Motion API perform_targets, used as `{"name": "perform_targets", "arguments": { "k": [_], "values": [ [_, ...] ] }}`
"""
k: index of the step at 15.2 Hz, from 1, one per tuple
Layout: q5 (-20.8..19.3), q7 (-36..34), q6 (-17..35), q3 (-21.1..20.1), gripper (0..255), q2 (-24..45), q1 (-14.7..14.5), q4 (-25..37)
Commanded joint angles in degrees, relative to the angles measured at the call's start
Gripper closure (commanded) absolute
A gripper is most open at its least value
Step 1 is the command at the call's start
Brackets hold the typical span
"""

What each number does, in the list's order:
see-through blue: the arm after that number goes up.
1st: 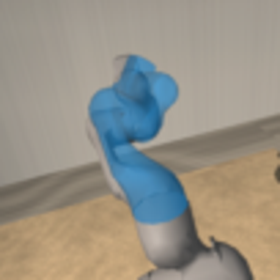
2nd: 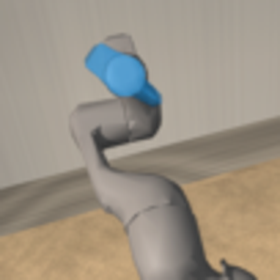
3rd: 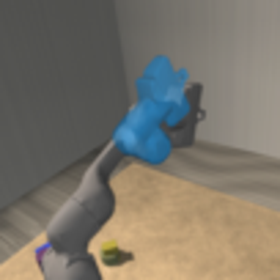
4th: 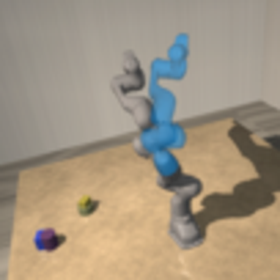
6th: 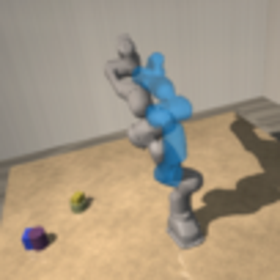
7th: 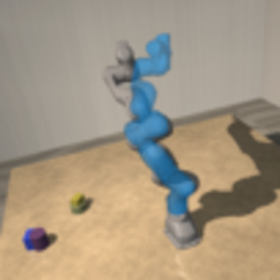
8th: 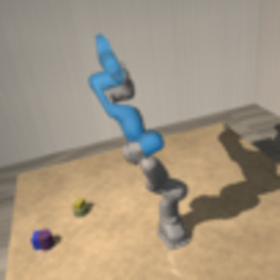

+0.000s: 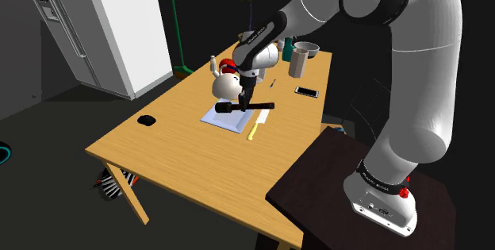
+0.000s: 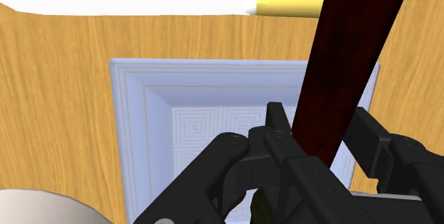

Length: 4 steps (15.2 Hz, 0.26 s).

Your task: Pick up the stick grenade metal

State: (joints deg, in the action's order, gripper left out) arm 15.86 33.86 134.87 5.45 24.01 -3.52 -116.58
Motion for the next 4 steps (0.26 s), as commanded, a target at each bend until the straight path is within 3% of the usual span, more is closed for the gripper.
{"name": "perform_targets", "arguments": {
  "k": [1, 4],
  "values": [
    [-0.34, -0.42, -1.12, 0.15, 255, -0.97, -0.13, 0.19],
    [-0.55, -0.64, -1.80, 0.25, 255, -1.62, -0.19, 0.24]
  ]
}}
